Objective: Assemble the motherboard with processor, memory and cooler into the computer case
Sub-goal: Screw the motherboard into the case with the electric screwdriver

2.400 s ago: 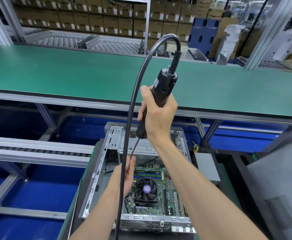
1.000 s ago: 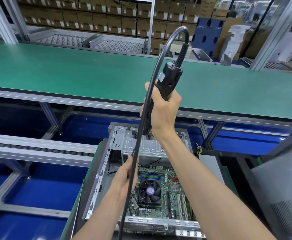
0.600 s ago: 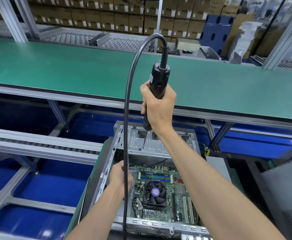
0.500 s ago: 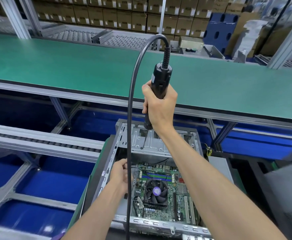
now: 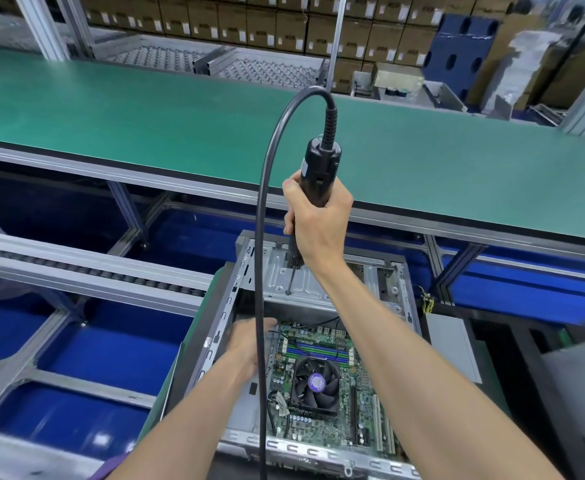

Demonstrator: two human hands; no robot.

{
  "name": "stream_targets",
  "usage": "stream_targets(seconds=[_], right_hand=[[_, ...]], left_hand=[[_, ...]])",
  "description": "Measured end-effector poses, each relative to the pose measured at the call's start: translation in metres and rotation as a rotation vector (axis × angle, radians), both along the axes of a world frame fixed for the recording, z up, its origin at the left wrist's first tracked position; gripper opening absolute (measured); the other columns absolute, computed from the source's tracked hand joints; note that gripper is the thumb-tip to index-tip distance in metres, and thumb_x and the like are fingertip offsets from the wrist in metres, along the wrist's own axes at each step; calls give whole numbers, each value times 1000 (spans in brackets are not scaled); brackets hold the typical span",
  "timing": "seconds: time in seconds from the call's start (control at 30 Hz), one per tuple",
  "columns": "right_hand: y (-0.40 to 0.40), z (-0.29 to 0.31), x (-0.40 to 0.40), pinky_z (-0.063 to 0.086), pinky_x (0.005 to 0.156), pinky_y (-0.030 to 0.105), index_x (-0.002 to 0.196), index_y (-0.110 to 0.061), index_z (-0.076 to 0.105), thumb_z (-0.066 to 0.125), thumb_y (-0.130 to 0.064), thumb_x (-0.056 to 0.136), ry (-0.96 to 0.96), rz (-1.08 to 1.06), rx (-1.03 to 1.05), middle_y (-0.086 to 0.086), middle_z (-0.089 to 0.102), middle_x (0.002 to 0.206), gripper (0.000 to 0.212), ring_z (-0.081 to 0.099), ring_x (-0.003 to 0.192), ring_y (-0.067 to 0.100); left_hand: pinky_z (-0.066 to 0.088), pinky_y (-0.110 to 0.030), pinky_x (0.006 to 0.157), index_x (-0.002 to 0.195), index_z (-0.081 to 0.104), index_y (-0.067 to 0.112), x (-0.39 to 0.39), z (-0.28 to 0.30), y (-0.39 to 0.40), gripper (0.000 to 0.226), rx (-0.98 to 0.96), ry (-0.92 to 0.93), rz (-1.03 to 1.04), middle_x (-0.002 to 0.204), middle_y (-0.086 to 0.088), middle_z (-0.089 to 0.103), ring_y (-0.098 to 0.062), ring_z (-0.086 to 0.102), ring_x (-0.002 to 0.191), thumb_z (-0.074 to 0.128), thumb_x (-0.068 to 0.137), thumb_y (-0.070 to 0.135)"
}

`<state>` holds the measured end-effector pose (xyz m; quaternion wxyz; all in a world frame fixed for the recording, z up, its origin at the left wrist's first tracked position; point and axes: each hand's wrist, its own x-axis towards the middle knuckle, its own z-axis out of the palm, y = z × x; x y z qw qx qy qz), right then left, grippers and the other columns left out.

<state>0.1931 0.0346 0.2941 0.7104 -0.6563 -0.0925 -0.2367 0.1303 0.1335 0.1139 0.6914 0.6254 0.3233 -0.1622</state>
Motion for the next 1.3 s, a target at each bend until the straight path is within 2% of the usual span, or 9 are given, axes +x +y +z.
stream_targets(seconds=[0.1,0.17,0.3,0.37,0.47,0.7,0.9,1.03,1.3], right_hand=[[0,-7,0,49,46,39,83,-12,60,69,-17,85,5,12,-10,13,57,67,10,51,51,40],[0,-12,2,53,51,47,82,-13,61,69,-19,84,13,7,-30,17,58,69,11,53,58,46],[1,-25,6,52,58,58,82,-7,61,69,-21,82,41,7,-38,23,59,74,16,53,64,51],[2,-31,8,52,60,59,83,-5,62,69,-21,80,60,7,-39,24,59,76,18,54,65,52],[3,-40,9,53,57,55,82,-3,62,69,-19,80,73,19,-39,24,59,74,18,54,63,51],[6,-58,12,48,44,36,80,-2,61,68,-14,79,88,61,-39,9,56,64,14,50,48,38],[8,-71,14,50,50,53,78,-2,60,67,-17,77,93,41,-71,23,56,66,17,50,55,48],[8,-78,14,50,54,55,76,-5,60,68,-18,76,116,23,-74,24,57,68,15,52,57,50],[8,-89,13,51,57,56,77,0,59,67,-20,76,116,35,-73,23,54,61,21,50,56,47]], left_hand=[[39,-20,33,108,67,11,5,-2,-2,36,72,2,-56,46,7,57,-4,37,28,34,100,-1],[61,-45,67,110,67,16,7,-3,-6,44,160,1,-116,77,-3,73,-8,45,41,33,94,-5],[43,-58,104,108,65,20,13,-14,-8,35,316,-25,-253,118,-15,68,-47,60,114,41,96,-2],[49,-54,98,117,65,18,14,-21,-8,26,334,-48,-287,117,-18,69,-44,59,119,52,99,6],[60,-35,59,128,61,15,14,-24,-7,30,337,-55,-332,105,-14,71,-17,74,70,60,98,11],[56,-49,82,139,53,18,23,-35,-9,40,370,-19,-360,119,-22,68,-44,67,101,58,100,15],[53,-25,54,143,49,25,26,-47,-8,43,347,-17,-348,105,-17,71,-13,64,54,53,101,16],[57,-46,83,143,50,27,30,-50,-8,44,335,3,-351,118,-19,67,-30,70,87,51,101,11],[26,-19,32,141,51,24,33,-62,-6,45,362,-8,-353,47,4,42,-8,32,30,51,100,7]])
